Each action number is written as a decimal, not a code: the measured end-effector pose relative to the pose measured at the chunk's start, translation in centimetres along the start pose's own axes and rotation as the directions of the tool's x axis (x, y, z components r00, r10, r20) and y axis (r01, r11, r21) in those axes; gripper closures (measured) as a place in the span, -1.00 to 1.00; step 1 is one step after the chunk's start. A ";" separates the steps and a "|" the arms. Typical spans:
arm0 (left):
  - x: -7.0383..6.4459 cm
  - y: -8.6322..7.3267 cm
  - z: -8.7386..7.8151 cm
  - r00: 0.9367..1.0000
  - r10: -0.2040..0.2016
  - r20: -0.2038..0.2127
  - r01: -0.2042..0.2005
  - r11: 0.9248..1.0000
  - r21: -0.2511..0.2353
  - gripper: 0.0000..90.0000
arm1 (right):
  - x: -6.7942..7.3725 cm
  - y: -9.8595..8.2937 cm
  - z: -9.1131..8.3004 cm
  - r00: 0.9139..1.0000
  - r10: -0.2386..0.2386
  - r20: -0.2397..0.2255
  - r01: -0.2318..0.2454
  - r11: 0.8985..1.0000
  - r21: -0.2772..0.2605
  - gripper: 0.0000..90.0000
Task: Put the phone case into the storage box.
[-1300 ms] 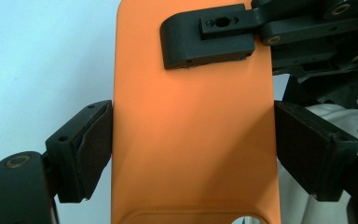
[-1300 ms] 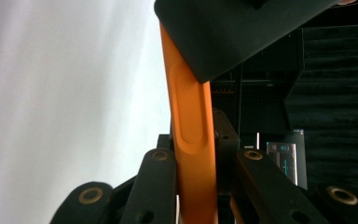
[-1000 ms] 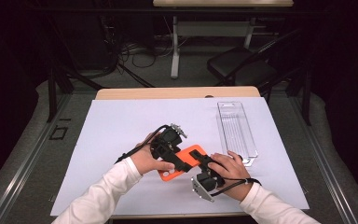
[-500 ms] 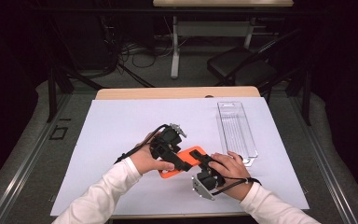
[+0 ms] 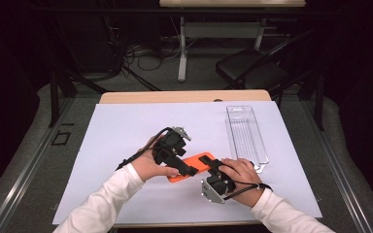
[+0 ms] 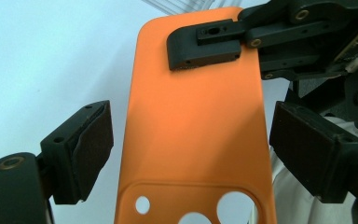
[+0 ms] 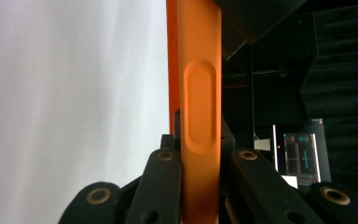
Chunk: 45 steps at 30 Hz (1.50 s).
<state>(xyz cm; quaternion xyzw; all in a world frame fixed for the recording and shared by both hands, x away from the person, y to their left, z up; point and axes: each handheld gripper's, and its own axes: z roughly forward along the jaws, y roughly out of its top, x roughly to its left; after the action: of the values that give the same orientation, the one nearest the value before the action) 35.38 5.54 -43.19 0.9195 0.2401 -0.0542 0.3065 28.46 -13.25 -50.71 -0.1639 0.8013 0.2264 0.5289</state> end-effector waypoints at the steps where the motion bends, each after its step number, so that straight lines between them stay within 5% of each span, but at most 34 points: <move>1: -0.1 0.0 -0.1 1.000 -0.004 -0.003 0.004 1.000 -0.002 -0.69 | -0.1 -0.1 0.0 1.000 -0.003 -0.006 0.003 1.000 -0.001 0.91; 17: -0.6 -0.4 -2.5 0.999 0.023 -0.044 -0.025 0.998 -0.055 -0.68 | -0.6 -1.1 0.0 0.994 0.097 -0.057 -0.096 0.995 0.026 0.91; 24: -0.7 -0.7 -3.2 0.998 0.031 -0.059 -0.034 0.998 -0.055 -0.68 | -0.9 -1.6 0.0 0.984 0.150 -0.092 -0.147 0.988 0.037 0.91; 33: -0.7 -1.1 -3.9 0.997 0.035 -0.070 -0.040 0.997 -0.073 -0.67 | -1.5 -2.6 -0.2 0.966 0.233 -0.113 -0.230 0.972 0.044 0.91; 45: -0.3 -1.4 -4.9 0.993 0.046 -0.107 -0.056 0.994 -0.095 -0.65 | -2.1 -3.7 -0.4 0.919 0.367 -0.143 -0.363 0.930 0.053 0.91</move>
<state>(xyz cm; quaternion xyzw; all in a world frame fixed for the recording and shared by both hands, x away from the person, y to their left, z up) 34.19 9.31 -39.93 0.9107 0.2348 0.0137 0.3396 30.80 -16.54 -49.35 -0.0215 0.8582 0.2979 0.4174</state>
